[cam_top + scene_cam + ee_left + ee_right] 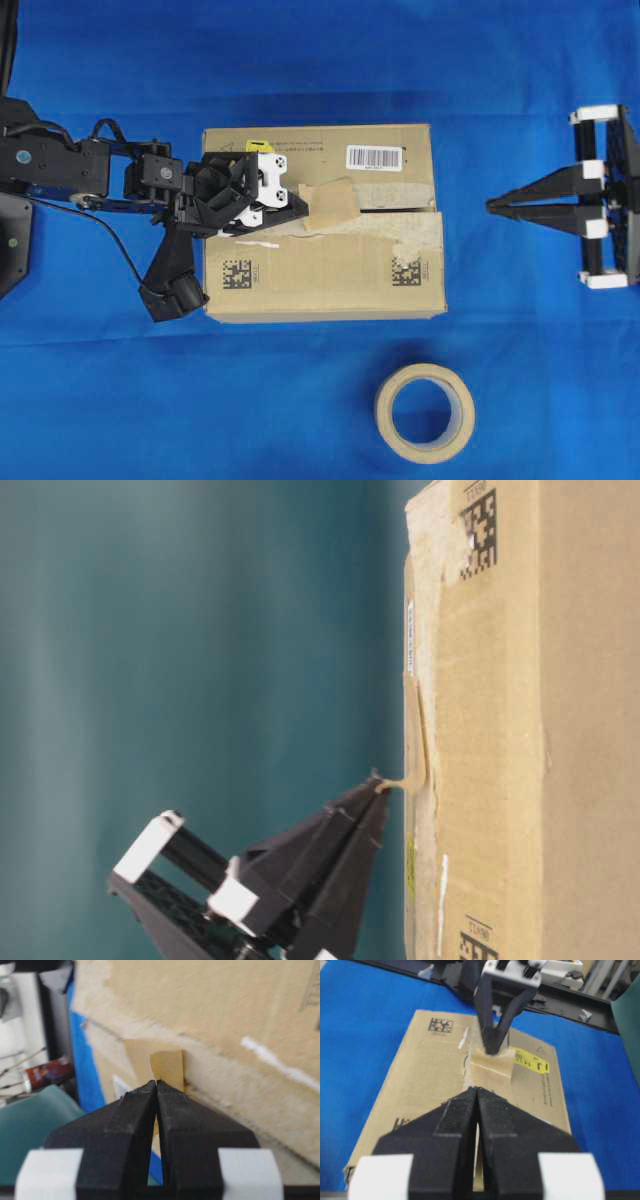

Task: Apply tape along the seams of the closed cardboard box to seal it securely.
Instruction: 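Bring the right gripper in to pinch the strip's free end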

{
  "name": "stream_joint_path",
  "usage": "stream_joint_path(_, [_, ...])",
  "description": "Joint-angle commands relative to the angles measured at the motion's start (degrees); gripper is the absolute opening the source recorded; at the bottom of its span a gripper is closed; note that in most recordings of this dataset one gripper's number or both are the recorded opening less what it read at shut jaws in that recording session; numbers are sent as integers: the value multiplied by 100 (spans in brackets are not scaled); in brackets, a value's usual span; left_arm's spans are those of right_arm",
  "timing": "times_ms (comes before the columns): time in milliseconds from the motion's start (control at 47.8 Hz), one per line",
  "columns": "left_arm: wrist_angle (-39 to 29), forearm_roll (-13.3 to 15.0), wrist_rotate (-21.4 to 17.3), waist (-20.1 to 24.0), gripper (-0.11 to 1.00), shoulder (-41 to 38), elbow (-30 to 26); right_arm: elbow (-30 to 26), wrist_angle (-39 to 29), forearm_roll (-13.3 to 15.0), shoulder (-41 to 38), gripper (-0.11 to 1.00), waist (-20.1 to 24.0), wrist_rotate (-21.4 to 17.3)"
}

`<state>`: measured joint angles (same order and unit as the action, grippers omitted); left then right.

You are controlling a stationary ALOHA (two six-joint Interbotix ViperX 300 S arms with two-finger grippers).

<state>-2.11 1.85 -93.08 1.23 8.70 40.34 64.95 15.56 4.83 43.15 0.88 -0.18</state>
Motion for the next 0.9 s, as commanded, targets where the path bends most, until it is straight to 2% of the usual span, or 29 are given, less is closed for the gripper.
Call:
stream_joint_path(0, [-53, 9, -18, 0, 0, 26, -35, -229, 149, -35, -202, 0, -97, -18])
stream_joint_path(418, [-158, 9, -18, -9, 0, 158, 193, -1116, 457, -264, -1863, 2, -439, -53])
stream_joint_path(481, [-158, 9, -18, 0, 0, 167, 202, -1318, 483, -290, -2171, 14, -457, -53])
stream_joint_path(606, [-149, 0, -18, -9, 0, 167, 202, -1784, 483, -299, -2751, 52, -457, -53])
stream_joint_path(648, [-167, 9, -18, -9, 0, 167, 211, -1986, 483, -299, -2953, 59, -457, -62])
stream_joint_path(794, [-176, 0, -18, 0, 0, 167, 211, -2399, 413, -299, -3357, 50, -457, -62])
stream_joint_path(878, [-176, 9, -9, 0, 0, 167, 202, -2549, 387, -325, -3533, 48, -457, -70])
